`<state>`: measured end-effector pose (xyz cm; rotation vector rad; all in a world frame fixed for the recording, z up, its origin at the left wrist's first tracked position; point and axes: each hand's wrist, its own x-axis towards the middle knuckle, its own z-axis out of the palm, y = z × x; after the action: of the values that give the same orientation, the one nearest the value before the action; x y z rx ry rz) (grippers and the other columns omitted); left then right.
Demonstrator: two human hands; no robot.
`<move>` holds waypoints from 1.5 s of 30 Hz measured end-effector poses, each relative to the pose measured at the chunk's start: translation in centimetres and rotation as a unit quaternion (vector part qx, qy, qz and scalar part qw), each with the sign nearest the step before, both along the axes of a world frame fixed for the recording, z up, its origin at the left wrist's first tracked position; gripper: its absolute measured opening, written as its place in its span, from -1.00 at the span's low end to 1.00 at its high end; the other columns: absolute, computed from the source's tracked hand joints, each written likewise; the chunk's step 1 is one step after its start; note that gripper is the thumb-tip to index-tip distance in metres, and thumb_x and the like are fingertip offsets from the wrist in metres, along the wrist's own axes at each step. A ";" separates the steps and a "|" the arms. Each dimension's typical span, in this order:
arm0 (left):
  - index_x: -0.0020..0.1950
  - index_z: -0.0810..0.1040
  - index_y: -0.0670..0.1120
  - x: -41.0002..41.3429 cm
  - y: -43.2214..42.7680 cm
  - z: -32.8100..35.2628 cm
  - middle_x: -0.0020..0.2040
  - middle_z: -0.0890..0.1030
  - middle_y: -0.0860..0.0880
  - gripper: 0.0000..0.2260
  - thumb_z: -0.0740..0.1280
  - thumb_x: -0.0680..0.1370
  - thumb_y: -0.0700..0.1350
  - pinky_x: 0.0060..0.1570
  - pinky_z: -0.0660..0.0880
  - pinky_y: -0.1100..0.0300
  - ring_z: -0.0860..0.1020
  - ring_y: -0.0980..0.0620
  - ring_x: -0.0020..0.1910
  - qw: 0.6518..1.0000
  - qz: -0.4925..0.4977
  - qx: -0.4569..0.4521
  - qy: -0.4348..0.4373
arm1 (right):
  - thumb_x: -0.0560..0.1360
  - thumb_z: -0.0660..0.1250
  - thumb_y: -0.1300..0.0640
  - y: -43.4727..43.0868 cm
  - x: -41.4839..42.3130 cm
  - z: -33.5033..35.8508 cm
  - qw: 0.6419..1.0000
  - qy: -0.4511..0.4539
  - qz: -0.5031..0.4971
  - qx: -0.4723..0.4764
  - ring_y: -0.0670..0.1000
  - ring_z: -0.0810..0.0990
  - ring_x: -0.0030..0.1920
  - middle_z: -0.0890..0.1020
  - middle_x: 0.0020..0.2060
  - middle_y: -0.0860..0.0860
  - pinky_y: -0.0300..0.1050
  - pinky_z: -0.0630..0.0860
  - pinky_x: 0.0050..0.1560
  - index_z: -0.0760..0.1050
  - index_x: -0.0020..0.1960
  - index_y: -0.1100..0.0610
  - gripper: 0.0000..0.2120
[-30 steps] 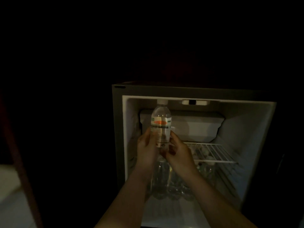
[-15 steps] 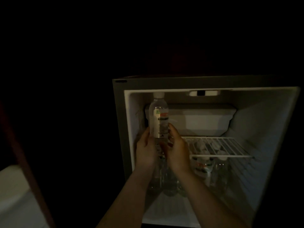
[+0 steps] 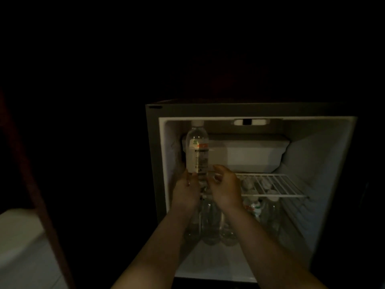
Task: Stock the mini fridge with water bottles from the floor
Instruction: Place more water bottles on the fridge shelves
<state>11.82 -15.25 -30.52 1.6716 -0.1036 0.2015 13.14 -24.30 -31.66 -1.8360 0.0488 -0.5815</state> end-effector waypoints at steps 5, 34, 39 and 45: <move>0.19 0.51 -0.24 -1.6 0.6 1.3 0.09 0.60 -0.25 -0.75 0.12 0.62 -0.19 0.13 0.53 -0.02 0.58 -0.18 0.08 0.996 0.012 0.091 -0.006 | 0.50 0.32 0.20 -1.8 -2.1 1.8 0.998 0.019 -0.014 -0.060 -0.07 0.57 -0.12 0.62 -0.13 -0.03 -0.27 0.43 -0.17 0.58 -0.01 0.10 -0.90; 0.21 0.48 -0.23 -24.1 -15.4 10.6 0.07 0.56 -0.14 -0.63 0.12 0.62 0.02 0.17 0.49 0.04 0.58 -0.08 0.02 0.794 -0.394 0.461 -0.039 | 0.51 0.32 0.18 -22.1 -33.3 11.5 0.922 0.169 -0.048 -0.344 -0.08 0.62 -0.28 0.66 -0.18 0.06 -0.30 0.45 -0.30 0.56 0.11 0.16 -0.81; 0.41 0.33 -0.11 -30.6 -20.9 9.3 0.34 0.44 -0.10 -0.53 0.13 0.59 0.13 0.19 0.45 0.01 0.52 -0.08 0.22 0.689 -0.467 0.553 0.021 | 0.53 0.30 0.09 -26.1 -41.4 10.5 0.902 0.240 -0.083 -0.350 -0.06 0.64 -0.18 0.68 -0.09 0.05 -0.09 0.58 -0.07 0.53 0.17 0.11 -0.77; 0.36 0.38 -0.14 -38.7 -25.5 5.6 0.14 0.47 -0.10 -0.54 0.15 0.58 0.13 0.10 0.47 0.04 0.51 -0.10 0.21 0.616 -0.529 0.584 -0.010 | 0.51 0.32 0.12 -29.3 -50.6 7.8 0.883 0.298 -0.124 -0.341 -0.02 0.59 -0.11 0.65 -0.04 0.06 -0.09 0.54 0.00 0.52 0.21 0.13 -0.72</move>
<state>-26.84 -40.78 -24.93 2.5340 -1.4794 -0.9778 -37.48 -53.63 -23.87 -2.6735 0.5620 -0.1768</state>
